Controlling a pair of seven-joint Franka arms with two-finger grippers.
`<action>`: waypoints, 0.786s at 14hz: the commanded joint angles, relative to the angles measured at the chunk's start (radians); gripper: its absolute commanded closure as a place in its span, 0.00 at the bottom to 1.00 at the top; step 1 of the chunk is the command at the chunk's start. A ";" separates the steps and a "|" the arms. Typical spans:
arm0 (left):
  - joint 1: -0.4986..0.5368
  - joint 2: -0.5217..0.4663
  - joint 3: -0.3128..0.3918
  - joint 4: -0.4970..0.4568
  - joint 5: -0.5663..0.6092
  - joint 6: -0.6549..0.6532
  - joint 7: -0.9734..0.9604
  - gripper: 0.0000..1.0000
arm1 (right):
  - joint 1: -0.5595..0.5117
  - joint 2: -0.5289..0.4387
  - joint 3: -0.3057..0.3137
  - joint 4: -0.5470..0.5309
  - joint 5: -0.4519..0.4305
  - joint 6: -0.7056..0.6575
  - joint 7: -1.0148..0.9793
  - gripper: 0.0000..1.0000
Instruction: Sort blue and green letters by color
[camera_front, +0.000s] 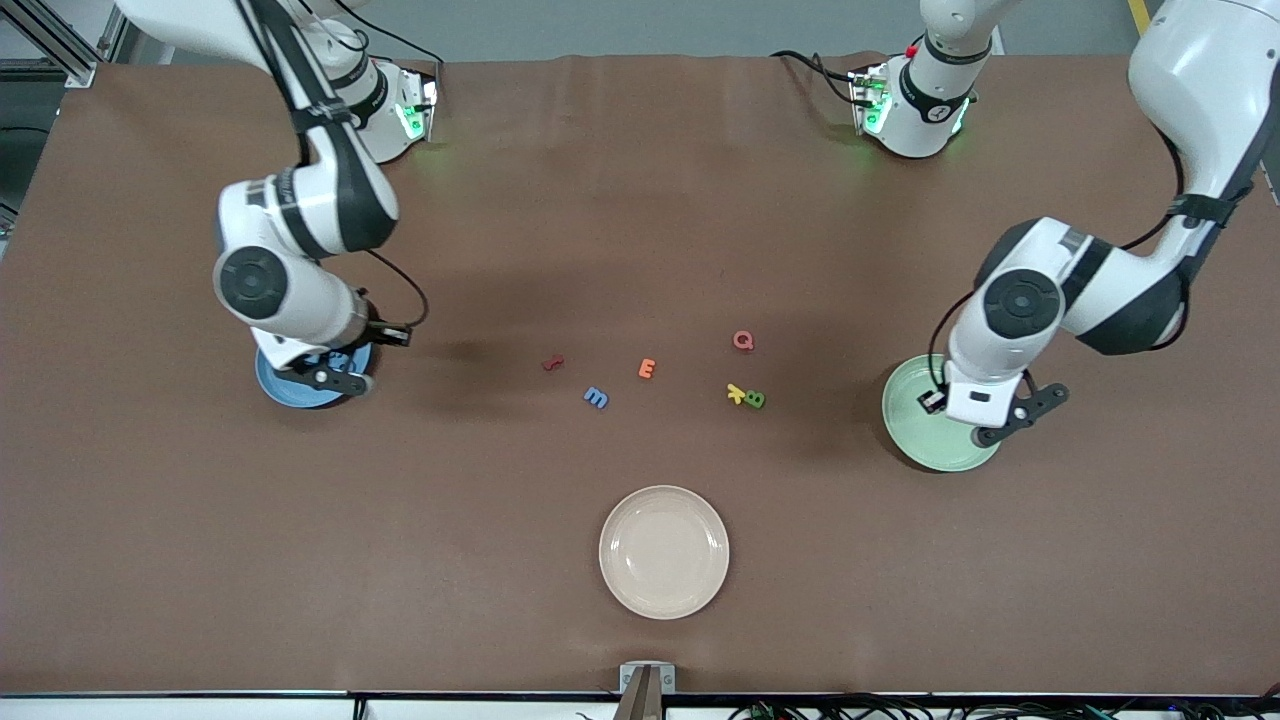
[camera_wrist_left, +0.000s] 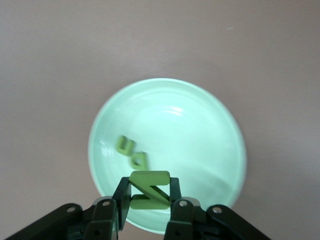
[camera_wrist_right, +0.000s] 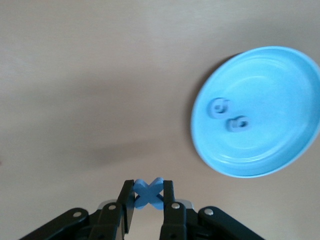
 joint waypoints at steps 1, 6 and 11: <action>0.072 0.005 -0.019 -0.046 -0.002 0.009 0.107 0.99 | -0.081 -0.094 0.021 -0.109 -0.027 0.029 -0.092 1.00; 0.095 0.049 -0.007 -0.101 0.019 0.042 0.124 0.97 | -0.177 -0.109 0.021 -0.162 -0.044 0.082 -0.205 0.69; 0.097 0.088 0.038 -0.130 0.079 0.127 0.124 0.96 | -0.196 -0.108 0.022 -0.166 -0.044 0.092 -0.215 0.00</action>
